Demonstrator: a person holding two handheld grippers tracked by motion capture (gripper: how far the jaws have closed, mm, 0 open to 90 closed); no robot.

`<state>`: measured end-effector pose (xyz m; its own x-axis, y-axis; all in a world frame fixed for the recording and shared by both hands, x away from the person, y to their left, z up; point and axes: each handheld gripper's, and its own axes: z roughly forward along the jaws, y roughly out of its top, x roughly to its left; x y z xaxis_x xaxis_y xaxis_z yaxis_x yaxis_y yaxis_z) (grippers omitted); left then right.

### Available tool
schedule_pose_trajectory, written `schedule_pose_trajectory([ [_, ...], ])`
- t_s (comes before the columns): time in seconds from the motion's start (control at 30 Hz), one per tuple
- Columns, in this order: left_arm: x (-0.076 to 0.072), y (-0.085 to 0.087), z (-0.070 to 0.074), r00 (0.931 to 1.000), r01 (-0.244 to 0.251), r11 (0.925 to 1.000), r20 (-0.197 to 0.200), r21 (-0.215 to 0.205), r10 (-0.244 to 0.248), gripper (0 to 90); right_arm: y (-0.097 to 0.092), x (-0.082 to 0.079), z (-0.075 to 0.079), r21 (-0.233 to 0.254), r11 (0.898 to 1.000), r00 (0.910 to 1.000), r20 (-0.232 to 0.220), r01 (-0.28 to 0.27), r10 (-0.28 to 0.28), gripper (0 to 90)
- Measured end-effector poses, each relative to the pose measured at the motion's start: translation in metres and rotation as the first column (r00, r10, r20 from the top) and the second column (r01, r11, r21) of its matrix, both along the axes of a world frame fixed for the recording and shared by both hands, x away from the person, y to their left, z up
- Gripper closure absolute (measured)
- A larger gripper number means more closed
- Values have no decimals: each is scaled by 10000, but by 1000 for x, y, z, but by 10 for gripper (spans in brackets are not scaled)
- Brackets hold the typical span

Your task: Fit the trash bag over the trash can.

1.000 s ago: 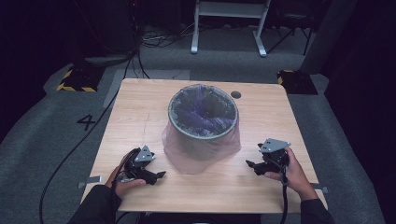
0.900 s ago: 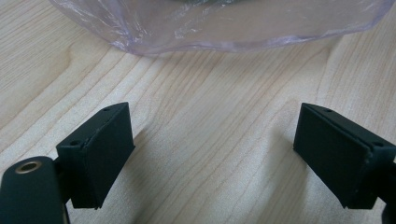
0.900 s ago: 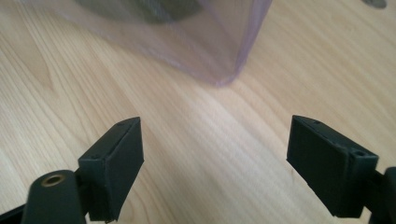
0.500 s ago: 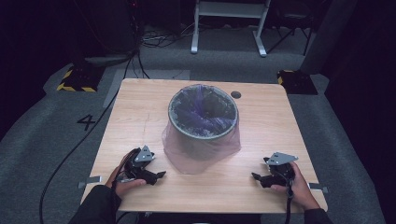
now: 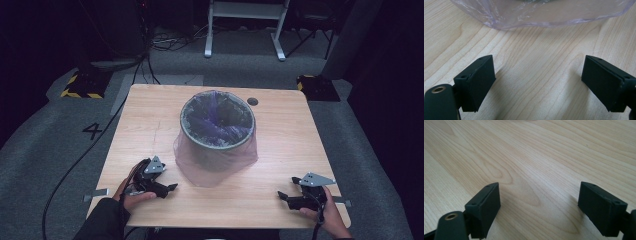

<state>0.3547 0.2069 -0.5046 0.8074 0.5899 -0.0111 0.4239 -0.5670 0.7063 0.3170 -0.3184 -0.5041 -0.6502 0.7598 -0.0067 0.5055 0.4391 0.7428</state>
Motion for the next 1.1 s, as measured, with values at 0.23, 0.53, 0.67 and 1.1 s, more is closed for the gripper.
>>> schedule_pose_trajectory([
  [0.23, 0, 0, 0, 10000, 17, 10000, 11, 8, -17, 111, 0, 1, 0, -23, 10000, 10000, -30, 77, -77, 157],
  [0.53, 2, -2, 0, 10000, 15, 10000, -23, 31, -15, 95, 0, 1, 0, -29, 10000, 10000, -35, 94, -94, 147],
  [0.67, 2, -2, 0, 10000, 55, 10000, -43, 22, -55, 88, 0, 1, 0, -29, 10000, 10000, -38, 92, -92, 146],
  [1.1, 3, -2, 0, 9999, 109, 9999, -41, 47, -109, 87, 0, 2, 0, -71, 9999, 9999, -51, 157, -157, 129],
])
